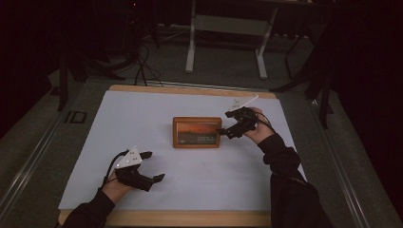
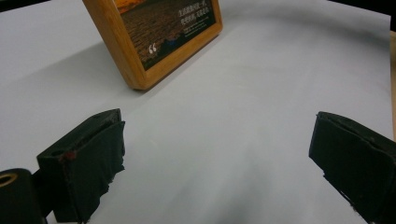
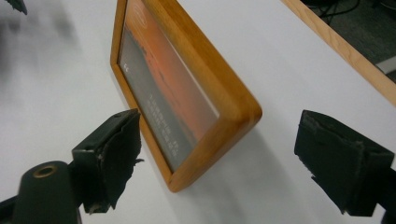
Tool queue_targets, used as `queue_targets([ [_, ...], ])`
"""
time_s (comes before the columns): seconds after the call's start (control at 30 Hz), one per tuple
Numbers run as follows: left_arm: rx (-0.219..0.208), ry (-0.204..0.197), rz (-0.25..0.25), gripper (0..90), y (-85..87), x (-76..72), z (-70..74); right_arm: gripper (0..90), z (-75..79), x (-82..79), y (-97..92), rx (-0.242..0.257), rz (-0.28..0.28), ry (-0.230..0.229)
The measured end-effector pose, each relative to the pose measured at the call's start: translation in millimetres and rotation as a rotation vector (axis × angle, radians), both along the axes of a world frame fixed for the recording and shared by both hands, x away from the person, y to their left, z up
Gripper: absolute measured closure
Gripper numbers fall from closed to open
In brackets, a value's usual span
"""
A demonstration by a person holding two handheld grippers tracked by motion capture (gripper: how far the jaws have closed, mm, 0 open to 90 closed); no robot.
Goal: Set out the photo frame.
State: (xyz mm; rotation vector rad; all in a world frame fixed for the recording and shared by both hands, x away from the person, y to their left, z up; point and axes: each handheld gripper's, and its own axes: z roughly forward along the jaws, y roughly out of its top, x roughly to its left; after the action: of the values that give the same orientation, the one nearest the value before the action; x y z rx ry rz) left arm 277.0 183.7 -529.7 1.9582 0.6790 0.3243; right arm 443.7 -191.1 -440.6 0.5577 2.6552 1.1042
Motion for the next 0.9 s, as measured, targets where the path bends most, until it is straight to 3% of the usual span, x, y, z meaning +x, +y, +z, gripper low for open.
queue_targets([
  [0.07, 0.001, 0.000, -0.001, 3.9, -0.2, -0.2, -0.1, 14.5, -0.6, -2.6, -1.8, 0.009, -0.006, 0.000],
  [0.17, 0.002, -0.002, -0.004, 3.9, -0.4, -0.3, -0.1, 14.5, -3.5, -12.4, -9.1, 0.065, -0.028, 0.008],
  [0.37, 0.005, -0.004, -0.004, 3.9, -1.0, -0.6, 0.4, 14.5, -13.1, -29.6, -13.2, 0.056, -0.043, -0.001],
  [0.4, 0.004, -0.003, -0.004, 3.9, -1.0, -0.7, 0.5, 14.4, -17.5, -39.5, -14.4, 0.061, -0.045, -0.004],
  [0.6, 0.003, -0.002, -0.004, 3.9, -0.8, -0.8, 0.1, 14.4, -29.1, -61.5, -19.5, 0.097, -0.045, 0.012],
  [0.9, 0.002, 0.001, -0.005, 3.9, -1.2, -0.9, 0.0, 14.3, -46.7, -88.1, -27.4, 0.137, -0.057, 0.014],
])
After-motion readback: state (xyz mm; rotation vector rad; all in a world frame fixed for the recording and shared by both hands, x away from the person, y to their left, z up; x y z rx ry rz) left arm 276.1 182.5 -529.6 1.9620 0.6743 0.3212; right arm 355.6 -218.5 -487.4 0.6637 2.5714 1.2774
